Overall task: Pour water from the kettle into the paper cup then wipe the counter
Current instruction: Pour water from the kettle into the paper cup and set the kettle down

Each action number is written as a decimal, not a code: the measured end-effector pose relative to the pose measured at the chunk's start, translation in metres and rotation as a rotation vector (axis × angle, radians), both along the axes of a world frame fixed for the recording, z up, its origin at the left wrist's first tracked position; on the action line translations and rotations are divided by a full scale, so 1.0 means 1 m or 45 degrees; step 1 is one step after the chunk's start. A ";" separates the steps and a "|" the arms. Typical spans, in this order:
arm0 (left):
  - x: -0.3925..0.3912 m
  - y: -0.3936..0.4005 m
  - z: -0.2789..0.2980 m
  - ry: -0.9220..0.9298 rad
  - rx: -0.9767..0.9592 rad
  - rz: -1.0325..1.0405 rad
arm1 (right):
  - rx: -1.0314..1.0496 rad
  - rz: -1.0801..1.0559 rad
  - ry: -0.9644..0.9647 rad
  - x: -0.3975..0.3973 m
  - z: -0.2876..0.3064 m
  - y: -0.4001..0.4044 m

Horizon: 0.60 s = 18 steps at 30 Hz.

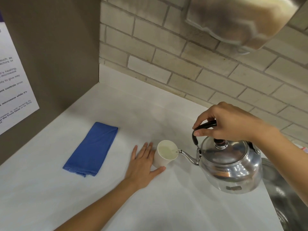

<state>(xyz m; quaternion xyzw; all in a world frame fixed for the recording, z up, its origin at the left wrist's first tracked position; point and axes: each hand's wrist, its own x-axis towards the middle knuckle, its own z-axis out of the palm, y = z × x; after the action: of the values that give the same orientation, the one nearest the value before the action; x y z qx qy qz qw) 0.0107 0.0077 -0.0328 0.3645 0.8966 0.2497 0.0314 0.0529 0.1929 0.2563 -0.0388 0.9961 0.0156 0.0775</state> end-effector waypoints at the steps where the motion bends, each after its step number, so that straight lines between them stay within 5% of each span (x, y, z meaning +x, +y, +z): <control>1: 0.000 0.000 0.000 -0.002 0.000 -0.001 | -0.006 -0.002 0.002 0.000 0.000 0.000; 18: -0.001 0.001 -0.003 0.006 -0.009 0.004 | -0.008 0.001 -0.001 -0.002 -0.002 -0.001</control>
<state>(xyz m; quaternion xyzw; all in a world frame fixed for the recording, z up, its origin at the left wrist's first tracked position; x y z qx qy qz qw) 0.0101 0.0082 -0.0354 0.3637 0.8980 0.2458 0.0302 0.0509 0.1923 0.2539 -0.0393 0.9961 0.0125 0.0776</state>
